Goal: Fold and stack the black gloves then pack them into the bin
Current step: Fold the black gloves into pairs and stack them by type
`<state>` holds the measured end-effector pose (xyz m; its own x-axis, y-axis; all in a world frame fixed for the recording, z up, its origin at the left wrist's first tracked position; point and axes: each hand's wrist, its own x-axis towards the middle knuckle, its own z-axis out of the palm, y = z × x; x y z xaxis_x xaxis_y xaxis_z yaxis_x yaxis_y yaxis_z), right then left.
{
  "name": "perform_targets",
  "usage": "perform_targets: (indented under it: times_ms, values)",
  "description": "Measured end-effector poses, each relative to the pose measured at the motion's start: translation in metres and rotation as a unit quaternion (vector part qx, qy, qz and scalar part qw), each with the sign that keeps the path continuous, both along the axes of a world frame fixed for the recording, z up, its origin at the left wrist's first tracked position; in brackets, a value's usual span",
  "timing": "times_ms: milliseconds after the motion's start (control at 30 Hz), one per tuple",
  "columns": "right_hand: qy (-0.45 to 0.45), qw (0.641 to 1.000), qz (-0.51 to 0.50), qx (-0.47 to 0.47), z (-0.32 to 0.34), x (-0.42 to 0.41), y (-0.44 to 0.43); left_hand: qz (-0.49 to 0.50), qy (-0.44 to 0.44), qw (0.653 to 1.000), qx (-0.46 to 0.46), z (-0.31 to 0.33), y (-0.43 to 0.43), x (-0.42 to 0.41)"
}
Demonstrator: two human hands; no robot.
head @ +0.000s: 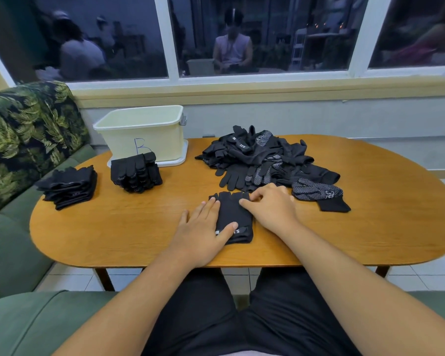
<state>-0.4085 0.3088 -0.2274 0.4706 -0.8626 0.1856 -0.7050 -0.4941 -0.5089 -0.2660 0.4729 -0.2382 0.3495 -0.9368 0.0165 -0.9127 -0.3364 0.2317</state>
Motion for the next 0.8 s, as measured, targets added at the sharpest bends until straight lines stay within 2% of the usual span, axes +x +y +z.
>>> perform_targets:
  times_ms: [133,267,333,400,500,600,700,800]
  values:
    - [-0.048,0.994,-0.008,0.098,0.006,0.013,0.004,0.000,-0.003,1.000,-0.009,0.000,0.001,-0.001]
    - [-0.117,0.982,0.019,0.147,0.009,0.019,0.013,0.007,0.013,0.999,-0.046,-0.002,0.003,-0.002]
    - [-0.183,0.965,0.039,0.185,0.018,0.019,0.022,0.019,0.055,0.994,-0.088,-0.002,0.005,-0.001]
    - [-0.249,0.947,0.062,0.194,0.028,0.017,0.030,0.050,0.160,0.975,-0.147,0.004,0.009,0.002]
    - [-0.324,0.917,0.129,0.194,0.041,0.015,0.037,0.107,0.375,0.891,-0.234,0.012,0.013,0.013]
    - [-0.376,0.881,0.187,0.216,0.057,0.016,0.042,0.109,0.532,0.796,-0.268,0.022,0.020,0.024]
    - [-0.406,0.866,0.206,0.205,0.073,0.024,0.050,0.073,0.620,0.711,-0.325,0.035,0.031,0.024]
    - [-0.410,0.873,0.207,0.165,0.081,0.036,0.058,0.048,0.637,0.669,-0.378,0.045,0.041,0.021]
